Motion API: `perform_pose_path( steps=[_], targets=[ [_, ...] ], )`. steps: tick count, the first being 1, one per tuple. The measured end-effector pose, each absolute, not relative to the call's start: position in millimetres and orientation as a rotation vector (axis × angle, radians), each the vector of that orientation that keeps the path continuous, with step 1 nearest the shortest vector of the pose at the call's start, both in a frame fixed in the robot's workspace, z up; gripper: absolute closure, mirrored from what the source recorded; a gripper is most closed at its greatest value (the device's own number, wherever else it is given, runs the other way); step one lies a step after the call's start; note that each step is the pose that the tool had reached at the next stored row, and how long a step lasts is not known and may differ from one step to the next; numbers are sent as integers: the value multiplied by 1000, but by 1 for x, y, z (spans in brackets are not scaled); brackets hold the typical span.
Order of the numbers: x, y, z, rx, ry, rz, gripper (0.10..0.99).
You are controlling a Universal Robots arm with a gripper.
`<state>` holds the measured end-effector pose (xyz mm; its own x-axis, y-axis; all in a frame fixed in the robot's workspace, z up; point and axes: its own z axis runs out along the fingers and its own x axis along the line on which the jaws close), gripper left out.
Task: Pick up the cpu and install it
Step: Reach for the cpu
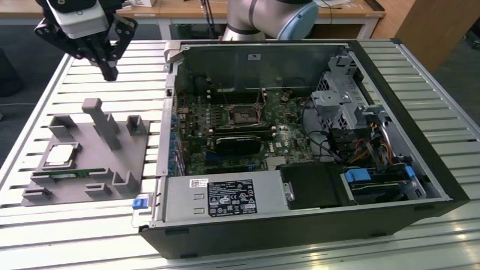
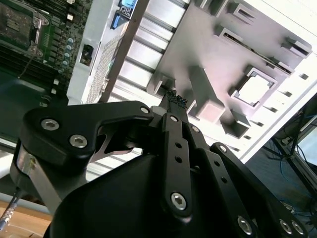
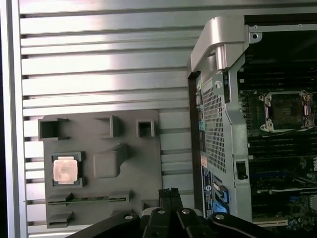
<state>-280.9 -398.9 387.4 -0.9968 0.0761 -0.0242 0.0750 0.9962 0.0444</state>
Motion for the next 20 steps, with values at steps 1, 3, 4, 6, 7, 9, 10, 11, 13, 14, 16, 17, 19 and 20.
perform_pose_path(
  steps=[1, 3, 4, 6, 7, 9, 10, 11, 13, 14, 16, 17, 19, 20],
  targets=[
    [-282, -399, 387, 118, 3113, 68, 980],
    [-285, -399, 387, 118, 3113, 68, 980],
    [-286, -399, 387, 118, 3113, 68, 980],
    [-290, -399, 387, 118, 3113, 68, 980],
    [-291, -399, 387, 118, 3113, 68, 980],
    [-293, -399, 387, 118, 3113, 68, 980],
    [-294, -399, 387, 118, 3113, 68, 980],
    [-295, -399, 387, 118, 3113, 68, 980],
    [-298, -399, 387, 118, 3113, 68, 980],
    [-299, -399, 387, 118, 3113, 68, 980],
    [-301, -399, 387, 118, 3113, 68, 980],
    [-302, -399, 387, 118, 3113, 68, 980],
    [-303, -399, 387, 118, 3113, 68, 980],
    [-304, -399, 387, 118, 3113, 68, 980]
  ],
)
